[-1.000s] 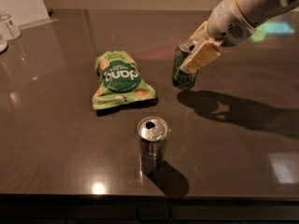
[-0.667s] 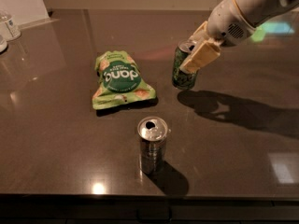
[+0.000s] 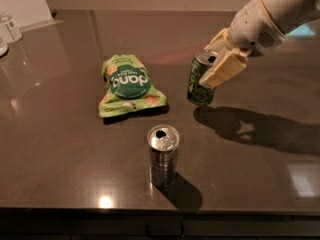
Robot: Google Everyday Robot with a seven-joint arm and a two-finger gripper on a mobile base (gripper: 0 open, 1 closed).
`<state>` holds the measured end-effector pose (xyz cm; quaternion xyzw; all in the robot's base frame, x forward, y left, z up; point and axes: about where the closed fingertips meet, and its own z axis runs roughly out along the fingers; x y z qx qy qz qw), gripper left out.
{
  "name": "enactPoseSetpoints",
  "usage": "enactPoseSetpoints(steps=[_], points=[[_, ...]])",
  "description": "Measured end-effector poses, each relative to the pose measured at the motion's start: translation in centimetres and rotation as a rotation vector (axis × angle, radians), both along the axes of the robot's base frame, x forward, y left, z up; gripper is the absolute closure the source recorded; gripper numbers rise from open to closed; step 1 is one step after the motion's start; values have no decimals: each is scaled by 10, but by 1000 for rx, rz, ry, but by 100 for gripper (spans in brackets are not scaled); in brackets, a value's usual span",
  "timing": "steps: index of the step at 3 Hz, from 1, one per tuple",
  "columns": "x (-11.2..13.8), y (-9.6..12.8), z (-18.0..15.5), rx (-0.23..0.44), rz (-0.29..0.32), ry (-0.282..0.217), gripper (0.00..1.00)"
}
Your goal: Move green can near redbull can
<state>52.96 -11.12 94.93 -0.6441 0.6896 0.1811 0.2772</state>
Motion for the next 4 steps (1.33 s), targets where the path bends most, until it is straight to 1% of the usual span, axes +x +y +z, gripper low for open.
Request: enactPoseSetpoints(steps=[2,4], points=[[-52,-2,-6,26,103,13,100],[-94,6,-28,6,160,50,100]])
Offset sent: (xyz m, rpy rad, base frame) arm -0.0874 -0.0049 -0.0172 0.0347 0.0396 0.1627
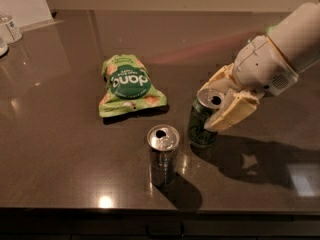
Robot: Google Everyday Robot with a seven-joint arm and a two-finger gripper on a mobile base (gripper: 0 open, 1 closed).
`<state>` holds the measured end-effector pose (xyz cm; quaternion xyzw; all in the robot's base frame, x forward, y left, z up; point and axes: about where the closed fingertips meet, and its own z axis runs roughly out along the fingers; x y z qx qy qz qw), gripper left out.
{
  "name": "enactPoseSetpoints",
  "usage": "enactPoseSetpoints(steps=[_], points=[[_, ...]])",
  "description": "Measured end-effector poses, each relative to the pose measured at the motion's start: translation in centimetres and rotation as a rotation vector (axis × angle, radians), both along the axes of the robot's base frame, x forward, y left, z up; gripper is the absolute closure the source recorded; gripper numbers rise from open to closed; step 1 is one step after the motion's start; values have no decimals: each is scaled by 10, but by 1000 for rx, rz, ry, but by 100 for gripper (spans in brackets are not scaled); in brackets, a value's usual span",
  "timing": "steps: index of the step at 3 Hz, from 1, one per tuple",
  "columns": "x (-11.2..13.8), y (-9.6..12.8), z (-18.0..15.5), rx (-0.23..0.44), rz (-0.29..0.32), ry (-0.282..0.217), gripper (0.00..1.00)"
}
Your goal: Move green can near redbull can
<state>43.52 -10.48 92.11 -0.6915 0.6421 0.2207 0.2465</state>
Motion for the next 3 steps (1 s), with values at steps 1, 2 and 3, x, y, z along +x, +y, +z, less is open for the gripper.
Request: enactPoseSetpoints(steps=[1,2,3], points=[[-15,8,-8,-3,35,17,100],[-28,16,-10,-5,68,28,100],[-37,22,-13,-5,89,35,84]])
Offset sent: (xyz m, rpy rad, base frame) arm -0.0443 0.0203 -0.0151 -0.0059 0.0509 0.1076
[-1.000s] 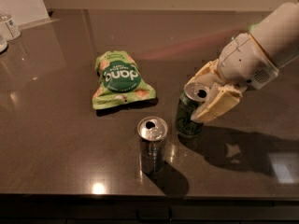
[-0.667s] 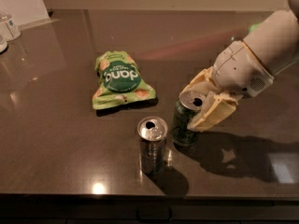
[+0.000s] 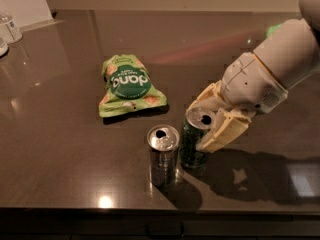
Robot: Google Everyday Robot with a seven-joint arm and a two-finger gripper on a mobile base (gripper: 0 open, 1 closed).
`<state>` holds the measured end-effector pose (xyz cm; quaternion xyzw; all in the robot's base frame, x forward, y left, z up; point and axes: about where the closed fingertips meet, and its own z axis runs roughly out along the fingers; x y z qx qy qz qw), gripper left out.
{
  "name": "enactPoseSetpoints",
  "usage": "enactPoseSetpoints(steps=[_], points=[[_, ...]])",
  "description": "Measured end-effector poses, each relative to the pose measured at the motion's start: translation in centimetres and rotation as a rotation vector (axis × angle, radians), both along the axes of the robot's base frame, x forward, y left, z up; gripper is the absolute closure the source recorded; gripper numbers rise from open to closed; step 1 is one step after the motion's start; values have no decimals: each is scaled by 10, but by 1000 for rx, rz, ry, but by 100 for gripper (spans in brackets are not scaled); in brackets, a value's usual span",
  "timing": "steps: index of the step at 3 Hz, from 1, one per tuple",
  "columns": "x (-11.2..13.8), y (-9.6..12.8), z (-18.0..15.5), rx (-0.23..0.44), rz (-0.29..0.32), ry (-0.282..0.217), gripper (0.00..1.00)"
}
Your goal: Move green can near redbull can
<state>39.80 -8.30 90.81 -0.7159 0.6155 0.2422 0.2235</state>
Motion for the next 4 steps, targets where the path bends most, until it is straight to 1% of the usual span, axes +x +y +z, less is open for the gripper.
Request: enactPoseSetpoints(steps=[2,3,4], points=[[-8,4,-5,-16,19,-2,37],[-7,3,-7,-9,9,2,13],[-5,0,-9,7,-8,-3,0]])
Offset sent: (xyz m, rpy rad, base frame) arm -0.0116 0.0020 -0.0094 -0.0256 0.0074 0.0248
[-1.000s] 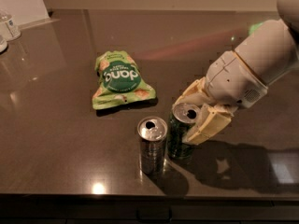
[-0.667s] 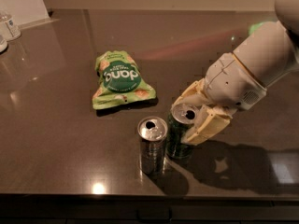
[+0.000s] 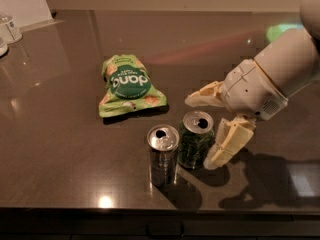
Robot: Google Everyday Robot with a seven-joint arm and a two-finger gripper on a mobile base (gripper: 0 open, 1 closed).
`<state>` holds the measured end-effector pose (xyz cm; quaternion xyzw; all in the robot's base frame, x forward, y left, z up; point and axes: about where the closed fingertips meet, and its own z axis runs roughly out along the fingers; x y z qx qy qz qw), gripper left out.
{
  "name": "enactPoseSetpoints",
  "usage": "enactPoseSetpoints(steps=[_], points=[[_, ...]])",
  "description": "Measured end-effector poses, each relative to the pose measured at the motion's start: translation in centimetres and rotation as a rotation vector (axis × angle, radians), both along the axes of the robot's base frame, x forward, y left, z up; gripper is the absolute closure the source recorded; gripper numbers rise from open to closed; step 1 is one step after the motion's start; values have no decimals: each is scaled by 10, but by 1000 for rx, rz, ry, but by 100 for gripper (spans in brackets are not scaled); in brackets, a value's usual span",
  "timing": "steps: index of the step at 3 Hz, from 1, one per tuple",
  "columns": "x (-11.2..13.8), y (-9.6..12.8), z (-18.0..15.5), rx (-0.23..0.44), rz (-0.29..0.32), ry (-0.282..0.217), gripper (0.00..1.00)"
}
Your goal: Move green can near redbull can
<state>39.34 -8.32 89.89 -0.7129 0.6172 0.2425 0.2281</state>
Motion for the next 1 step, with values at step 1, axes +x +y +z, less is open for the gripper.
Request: enactPoseSetpoints(steps=[1], points=[[0,0,0,1,-1,0,0]])
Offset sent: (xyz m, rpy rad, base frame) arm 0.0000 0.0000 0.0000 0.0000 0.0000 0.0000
